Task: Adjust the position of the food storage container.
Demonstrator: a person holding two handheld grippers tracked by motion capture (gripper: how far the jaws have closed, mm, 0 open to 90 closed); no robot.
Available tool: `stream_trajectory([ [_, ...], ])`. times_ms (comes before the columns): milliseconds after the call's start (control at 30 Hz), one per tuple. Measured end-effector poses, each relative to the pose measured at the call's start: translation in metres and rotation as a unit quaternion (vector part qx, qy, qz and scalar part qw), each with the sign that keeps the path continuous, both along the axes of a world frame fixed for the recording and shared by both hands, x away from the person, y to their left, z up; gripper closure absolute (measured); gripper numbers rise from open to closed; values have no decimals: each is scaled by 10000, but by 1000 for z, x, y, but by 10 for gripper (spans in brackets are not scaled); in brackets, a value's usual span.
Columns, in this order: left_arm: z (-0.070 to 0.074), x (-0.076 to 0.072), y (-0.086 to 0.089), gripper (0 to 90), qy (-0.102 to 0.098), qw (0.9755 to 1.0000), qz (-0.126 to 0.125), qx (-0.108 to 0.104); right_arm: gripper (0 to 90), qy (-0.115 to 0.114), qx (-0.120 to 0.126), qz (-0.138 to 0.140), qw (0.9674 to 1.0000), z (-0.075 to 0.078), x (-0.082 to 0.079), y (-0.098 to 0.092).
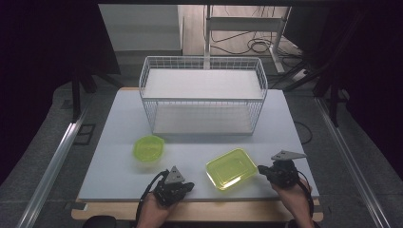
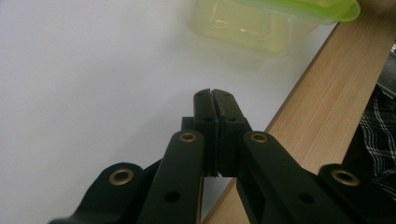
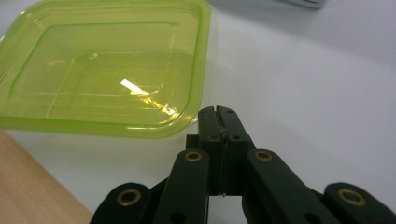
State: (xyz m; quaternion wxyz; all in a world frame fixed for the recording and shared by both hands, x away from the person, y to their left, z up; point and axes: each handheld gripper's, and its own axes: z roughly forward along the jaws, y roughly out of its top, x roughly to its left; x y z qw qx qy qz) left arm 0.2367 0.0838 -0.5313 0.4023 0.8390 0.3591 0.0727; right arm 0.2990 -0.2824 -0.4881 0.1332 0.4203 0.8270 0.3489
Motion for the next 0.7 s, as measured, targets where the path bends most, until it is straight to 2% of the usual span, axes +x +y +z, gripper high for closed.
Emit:
stream_trajectory([
  [167,0,1,2,894,18,10000,43,19,891,108,120,215,9996,-2,-4,14],
  [333,4,3,12,894,8,9997,242,21,890,183,220,457,9985,-4,-5,30],
  [533,7,5,27,883,68,9993,351,125,888,279,271,752,9964,-7,-7,51],
  [700,11,3,42,876,-5,9979,556,319,885,421,193,1003,9939,-11,-8,68],
])
